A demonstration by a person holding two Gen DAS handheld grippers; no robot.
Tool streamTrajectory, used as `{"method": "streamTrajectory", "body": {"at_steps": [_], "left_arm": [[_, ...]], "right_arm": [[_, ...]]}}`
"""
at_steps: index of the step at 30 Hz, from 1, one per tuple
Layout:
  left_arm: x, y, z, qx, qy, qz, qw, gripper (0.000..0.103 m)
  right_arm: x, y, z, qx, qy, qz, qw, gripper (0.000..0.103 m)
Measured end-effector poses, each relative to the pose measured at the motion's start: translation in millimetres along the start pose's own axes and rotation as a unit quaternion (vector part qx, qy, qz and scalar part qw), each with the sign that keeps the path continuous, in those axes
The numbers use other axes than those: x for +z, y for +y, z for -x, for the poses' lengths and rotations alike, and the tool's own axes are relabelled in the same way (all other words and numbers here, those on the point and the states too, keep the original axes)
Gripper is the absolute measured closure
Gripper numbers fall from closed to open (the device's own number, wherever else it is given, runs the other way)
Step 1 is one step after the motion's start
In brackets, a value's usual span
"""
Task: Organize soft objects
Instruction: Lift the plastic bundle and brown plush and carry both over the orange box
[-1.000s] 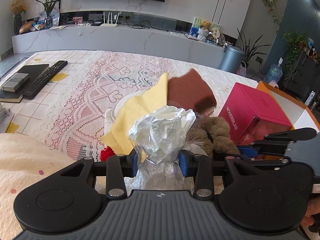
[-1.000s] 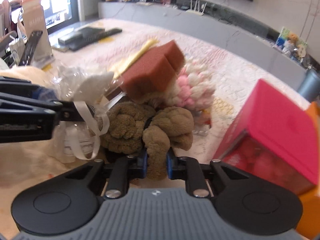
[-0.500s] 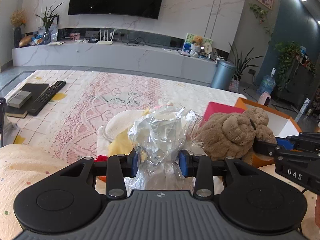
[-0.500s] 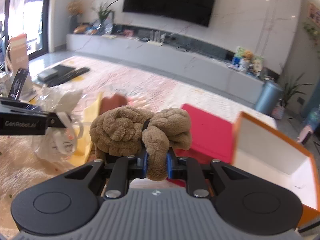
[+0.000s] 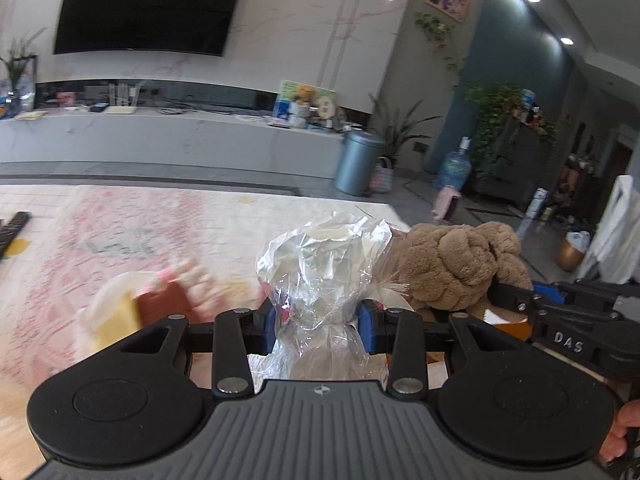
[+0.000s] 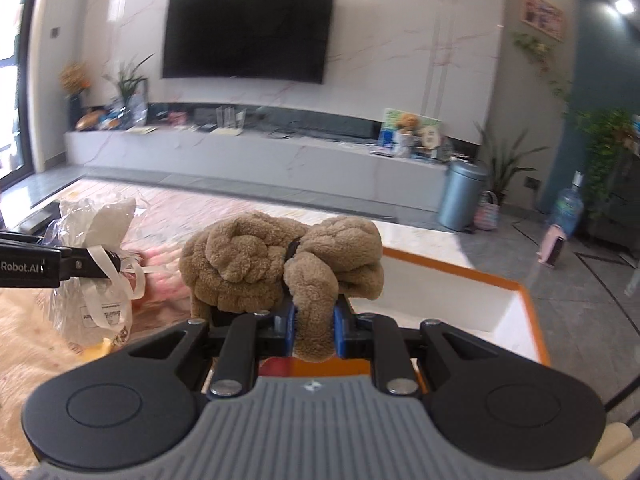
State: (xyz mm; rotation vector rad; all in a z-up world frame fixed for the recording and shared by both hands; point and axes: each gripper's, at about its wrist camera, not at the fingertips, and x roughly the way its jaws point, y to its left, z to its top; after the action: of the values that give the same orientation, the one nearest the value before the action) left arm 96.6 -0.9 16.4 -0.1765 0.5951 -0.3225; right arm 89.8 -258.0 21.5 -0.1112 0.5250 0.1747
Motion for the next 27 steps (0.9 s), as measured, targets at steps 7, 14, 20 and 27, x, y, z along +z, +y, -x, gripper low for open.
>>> {"method": "streamTrajectory", "body": {"at_steps": [7,14,20,27], "left_arm": [[31,-37,-67,-0.076,0.047,0.003,0.9960,0.059],[54,-73,-143,-0.079,0.115,-0.018,0.9900,0.059],[39,-107,-208,-0.044,0.210,-0.090,0.9725,0.059],[20,-120,-260,-0.010,0.276,-0.153,0.9489,0.058]], "right_arm": [[10,-58,-12,-0.038,0.016,-0.034,0.999,0.086],[19,-107,-59,-0.071,0.067,-0.057,0.994,0.086],[9,-125,-108,-0.080,0.134,-0.034,0.987,0.086],[-10,-136,-152,-0.047,0.210,-0.019,0.976,0.085]]}}
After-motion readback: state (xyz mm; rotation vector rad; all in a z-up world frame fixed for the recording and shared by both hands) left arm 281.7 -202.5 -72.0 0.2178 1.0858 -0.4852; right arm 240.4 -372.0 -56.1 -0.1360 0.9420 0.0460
